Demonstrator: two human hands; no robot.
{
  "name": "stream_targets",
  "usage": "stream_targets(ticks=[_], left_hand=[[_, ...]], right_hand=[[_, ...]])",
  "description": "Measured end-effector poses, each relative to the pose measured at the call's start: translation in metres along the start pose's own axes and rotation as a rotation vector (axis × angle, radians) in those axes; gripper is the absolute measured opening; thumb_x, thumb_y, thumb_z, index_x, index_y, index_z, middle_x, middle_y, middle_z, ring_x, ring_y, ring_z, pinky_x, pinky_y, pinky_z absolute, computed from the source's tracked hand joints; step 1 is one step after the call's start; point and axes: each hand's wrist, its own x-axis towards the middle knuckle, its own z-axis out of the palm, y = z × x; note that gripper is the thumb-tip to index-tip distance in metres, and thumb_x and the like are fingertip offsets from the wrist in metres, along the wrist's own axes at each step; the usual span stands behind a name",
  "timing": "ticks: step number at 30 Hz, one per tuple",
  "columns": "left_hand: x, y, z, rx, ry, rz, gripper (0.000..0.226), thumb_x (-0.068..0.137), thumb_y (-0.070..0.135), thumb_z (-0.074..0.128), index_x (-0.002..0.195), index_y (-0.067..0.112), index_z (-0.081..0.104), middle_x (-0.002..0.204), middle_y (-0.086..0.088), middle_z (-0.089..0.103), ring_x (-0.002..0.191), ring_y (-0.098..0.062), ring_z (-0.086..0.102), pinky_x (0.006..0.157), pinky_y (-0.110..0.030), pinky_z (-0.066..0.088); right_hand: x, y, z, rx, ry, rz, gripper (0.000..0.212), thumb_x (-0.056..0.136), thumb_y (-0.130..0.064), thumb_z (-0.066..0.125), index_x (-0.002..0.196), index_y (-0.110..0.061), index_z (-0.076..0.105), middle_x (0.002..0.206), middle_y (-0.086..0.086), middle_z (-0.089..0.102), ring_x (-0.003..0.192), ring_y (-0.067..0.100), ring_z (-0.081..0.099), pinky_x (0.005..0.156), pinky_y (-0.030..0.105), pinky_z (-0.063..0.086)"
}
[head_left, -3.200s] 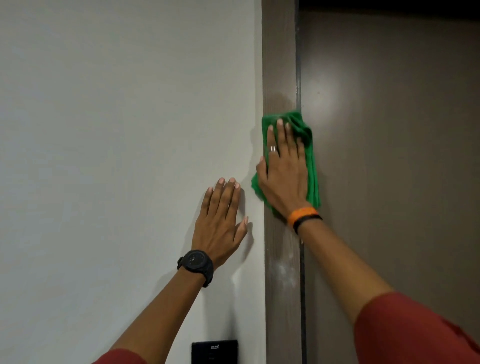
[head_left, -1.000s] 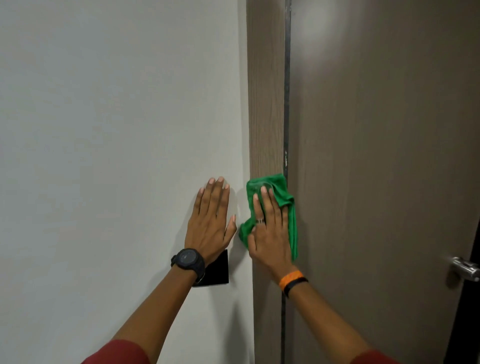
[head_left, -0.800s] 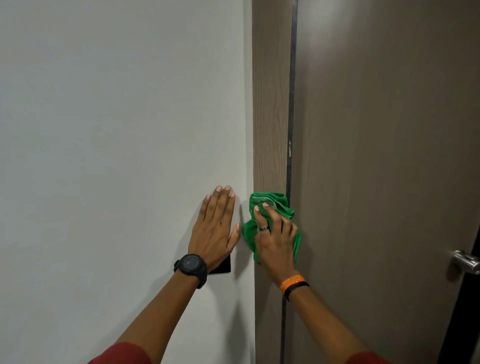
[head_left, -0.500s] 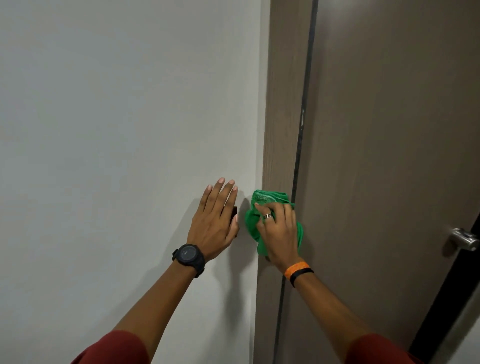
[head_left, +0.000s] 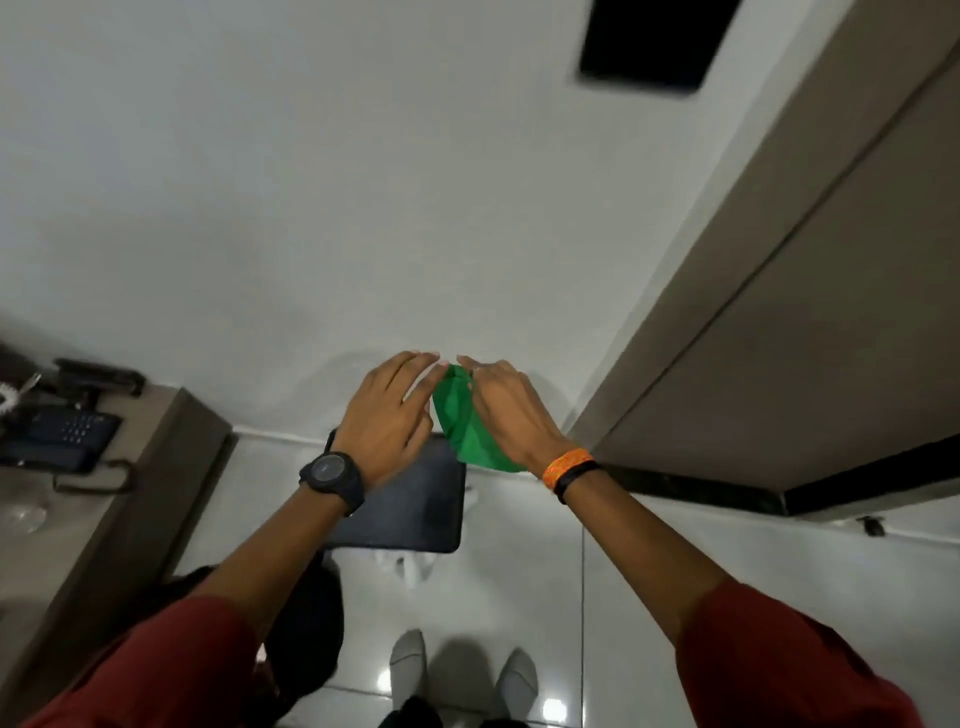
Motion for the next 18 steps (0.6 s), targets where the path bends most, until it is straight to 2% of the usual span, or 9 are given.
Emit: stream_targets(ticks=[3, 5, 8, 10, 12, 15, 18], left_hand=[[-0.044, -0.032, 0.066, -0.009, -0.187, -0.073, 0.054, 0.09, 0.021, 0.04, 0.135, 0.001, 0.059, 0.137, -0.018, 0.062, 0.126, -0.04, 0.058, 0.101, -0.053, 0.052], [-0.066, -0.049, 0.107, -0.026, -0.282, -0.125, 0.058, 0.09, 0.023, 0.037, 0.14, 0.001, 0.056, 0.142, -0.018, 0.059, 0.132, -0.04, 0.054, 0.107, -0.055, 0.048], [-0.092, -0.074, 0.17, -0.035, -0.37, -0.153, 0.061, 0.092, 0.025, 0.032, 0.148, 0.003, 0.047, 0.151, -0.017, 0.051, 0.143, -0.036, 0.044, 0.118, -0.053, 0.038], [-0.107, -0.091, 0.211, -0.046, -0.402, -0.161, 0.061, 0.095, 0.026, 0.03, 0.151, 0.006, 0.042, 0.155, -0.014, 0.047, 0.147, -0.033, 0.039, 0.12, -0.052, 0.035], [-0.123, -0.108, 0.253, -0.064, -0.423, -0.176, 0.06, 0.097, 0.027, 0.029, 0.153, 0.008, 0.039, 0.157, -0.013, 0.045, 0.148, -0.033, 0.037, 0.121, -0.053, 0.033], [-0.149, -0.129, 0.314, -0.093, -0.455, -0.205, 0.059, 0.101, 0.031, 0.027, 0.155, 0.009, 0.035, 0.159, -0.014, 0.041, 0.15, -0.034, 0.033, 0.122, -0.053, 0.031], [-0.179, -0.14, 0.37, -0.082, -0.54, -0.221, 0.062, 0.103, 0.036, 0.024, 0.159, 0.009, 0.025, 0.165, -0.013, 0.03, 0.155, -0.031, 0.022, 0.127, -0.051, 0.02]], right_hand=[[0.014, 0.004, 0.091, -0.026, -0.212, 0.021, 0.057, 0.099, -0.015, 0.057, 0.152, -0.004, 0.039, 0.141, 0.019, 0.061, 0.121, 0.04, 0.061, 0.097, 0.049, 0.055], [0.02, 0.012, 0.146, -0.032, -0.273, 0.047, 0.064, 0.094, -0.023, 0.068, 0.149, -0.005, 0.041, 0.136, 0.018, 0.063, 0.118, 0.041, 0.064, 0.095, 0.049, 0.057], [0.034, 0.026, 0.224, -0.099, -0.31, 0.13, 0.061, 0.096, -0.019, 0.064, 0.15, -0.007, 0.038, 0.148, 0.018, 0.054, 0.126, 0.039, 0.06, 0.097, 0.047, 0.054], [0.042, 0.036, 0.272, -0.124, -0.331, 0.184, 0.075, 0.094, -0.02, 0.067, 0.157, -0.008, 0.028, 0.164, 0.018, 0.035, 0.14, 0.035, 0.05, 0.105, 0.047, 0.05], [0.048, 0.044, 0.316, -0.137, -0.305, 0.221, 0.092, 0.089, -0.029, 0.075, 0.16, -0.007, 0.02, 0.169, 0.019, 0.022, 0.152, 0.033, 0.035, 0.114, 0.049, 0.043], [0.047, 0.056, 0.386, -0.221, -0.242, 0.221, 0.077, 0.101, -0.022, 0.06, 0.161, -0.005, 0.014, 0.171, 0.018, 0.015, 0.158, 0.033, 0.019, 0.118, 0.054, 0.035], [0.034, 0.067, 0.458, -0.184, -0.425, 0.252, 0.076, 0.106, -0.036, 0.047, 0.162, -0.006, 0.007, 0.173, 0.015, 0.003, 0.161, 0.033, 0.001, 0.122, 0.062, 0.024]])
